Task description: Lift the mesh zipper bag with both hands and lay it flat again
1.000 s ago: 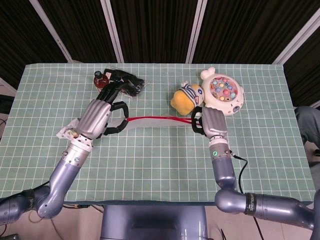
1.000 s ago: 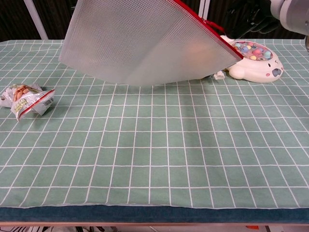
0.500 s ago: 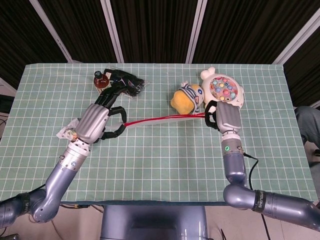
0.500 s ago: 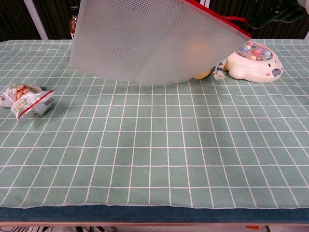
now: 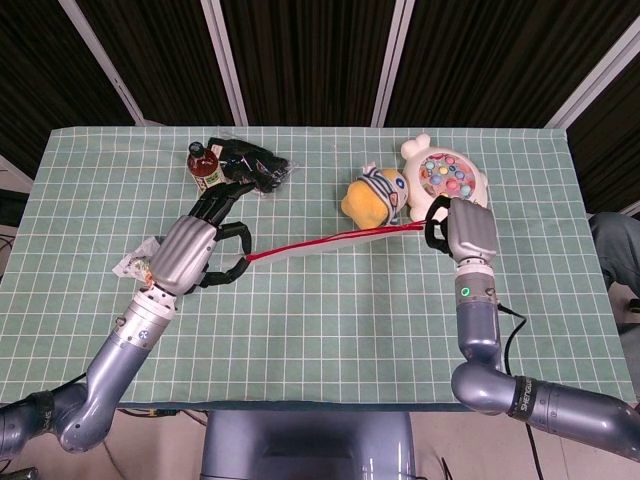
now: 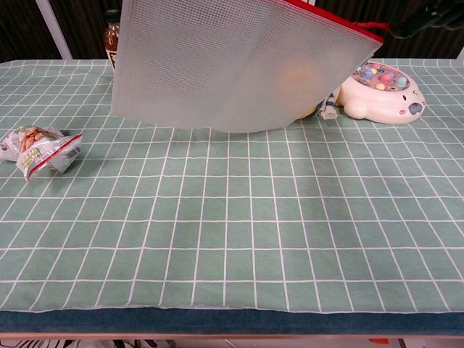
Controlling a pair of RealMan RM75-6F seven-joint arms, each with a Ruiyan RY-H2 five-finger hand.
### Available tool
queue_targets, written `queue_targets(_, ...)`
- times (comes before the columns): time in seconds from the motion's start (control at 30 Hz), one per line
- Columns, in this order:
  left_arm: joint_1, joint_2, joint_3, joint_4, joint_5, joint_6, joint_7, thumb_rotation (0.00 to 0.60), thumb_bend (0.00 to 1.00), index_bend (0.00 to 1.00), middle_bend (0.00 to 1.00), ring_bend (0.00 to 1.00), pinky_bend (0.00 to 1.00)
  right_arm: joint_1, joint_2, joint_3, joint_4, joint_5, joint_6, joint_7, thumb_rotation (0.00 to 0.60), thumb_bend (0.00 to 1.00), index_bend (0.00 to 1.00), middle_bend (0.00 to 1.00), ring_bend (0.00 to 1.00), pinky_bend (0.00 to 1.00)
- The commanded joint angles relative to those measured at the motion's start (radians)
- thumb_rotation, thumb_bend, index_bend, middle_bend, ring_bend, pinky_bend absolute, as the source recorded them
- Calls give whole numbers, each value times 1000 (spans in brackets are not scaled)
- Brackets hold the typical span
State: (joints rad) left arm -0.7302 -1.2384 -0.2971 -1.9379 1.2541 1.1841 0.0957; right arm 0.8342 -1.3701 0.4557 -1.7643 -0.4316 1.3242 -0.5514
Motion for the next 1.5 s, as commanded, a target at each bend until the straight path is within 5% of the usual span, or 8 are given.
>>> queue_targets(0.03,5,2,3,-6,10,4,-6,600,382,614,70,0,0,-1,-1,2,4,4,2,-1,600,577,580,1000,1000,1000)
queue_targets(1.17,50,37,29,-57,82,25,-28,600,375,599,68,0,0,-22,-6,4,48,20,26,-27,600,576,578,1000,1000,1000)
queue_targets(1.23,50,36,29,-57,76,23,-23,600,348,581,65,0,0,-24,-7,1,47,17,25,-27,600,543,518,1000,1000,991)
queue_targets(1.33,48,35,28,-59,63,18,-7,600,242,510,43,0,0,-26,-7,-5,46,7,23,-28,600,413,298,957,958,922)
queue_targets(1.4,48,34,27,-64,52,18,3,600,194,461,31,0,0,-28,-5,-9,43,-1,17,-27,600,323,96,858,878,845)
queue_targets(1.5,49,34,22,-70,37,18,9,600,167,396,17,0,0,-30,-3,-9,39,-7,13,-24,600,252,0,713,756,737)
